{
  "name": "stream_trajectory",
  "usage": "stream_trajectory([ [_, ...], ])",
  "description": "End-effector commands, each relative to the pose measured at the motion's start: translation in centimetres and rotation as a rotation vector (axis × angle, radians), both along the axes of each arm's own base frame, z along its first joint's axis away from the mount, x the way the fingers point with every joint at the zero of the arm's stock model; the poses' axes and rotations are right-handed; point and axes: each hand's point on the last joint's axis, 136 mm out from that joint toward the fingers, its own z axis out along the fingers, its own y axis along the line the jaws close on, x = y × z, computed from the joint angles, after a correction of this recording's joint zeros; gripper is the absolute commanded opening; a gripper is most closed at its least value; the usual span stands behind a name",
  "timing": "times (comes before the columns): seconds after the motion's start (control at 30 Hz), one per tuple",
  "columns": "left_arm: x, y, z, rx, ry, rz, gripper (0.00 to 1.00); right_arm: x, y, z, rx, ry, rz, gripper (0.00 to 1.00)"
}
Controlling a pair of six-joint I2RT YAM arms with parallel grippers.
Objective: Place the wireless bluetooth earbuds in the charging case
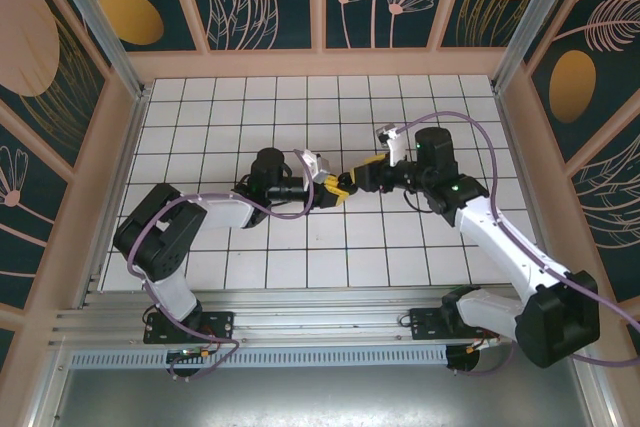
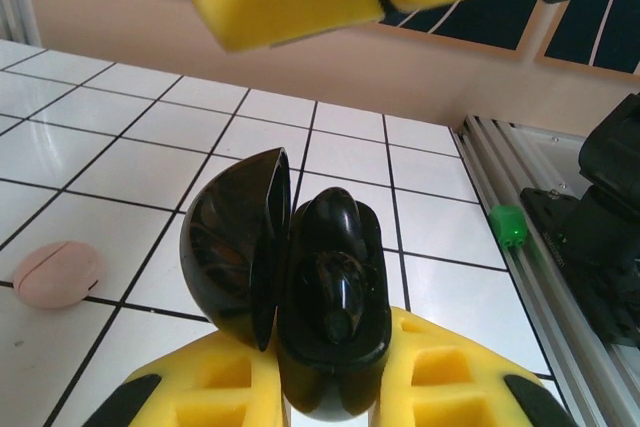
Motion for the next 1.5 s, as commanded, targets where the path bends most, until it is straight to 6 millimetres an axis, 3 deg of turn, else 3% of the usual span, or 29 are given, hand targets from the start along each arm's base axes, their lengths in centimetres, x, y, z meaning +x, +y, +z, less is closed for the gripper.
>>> stream_trajectory([
  [0.0,-1.0,-0.1,1.4,-0.024,-0.051,-0.052,0.13,-1.2,1.0,-0.4,0.079,0.078,0.107,0.56],
  [0.23,-1.0,-0.1,1.4,-0.025,-0.043,-0.052,0.13,-2.0,2.0,-1.1,0.124,0.145,0.205,0.56],
  [0.77,-0.6,-0.2,1.6,-0.026,-0.038,-0.036,0.13,-4.4,1.2,-2.8,0.113,0.216,0.230,0.51],
  [1.0,-0.6,-0.2,1.6,-0.026,-0.036,-0.037,0.13,-5.1,0.0,-1.4,0.155,0.170,0.200,0.51],
  [1.23,0.1,-0.3,1.6,-0.013,0.021,0.001,0.13,-2.3,-1.7,-1.5,0.129,0.159,0.030,0.53],
  [1.47,3.2,-1.5,-1.0,0.064,0.391,0.124,0.11,1.9,-7.4,-4.6,0.085,0.315,-0.385,0.55],
])
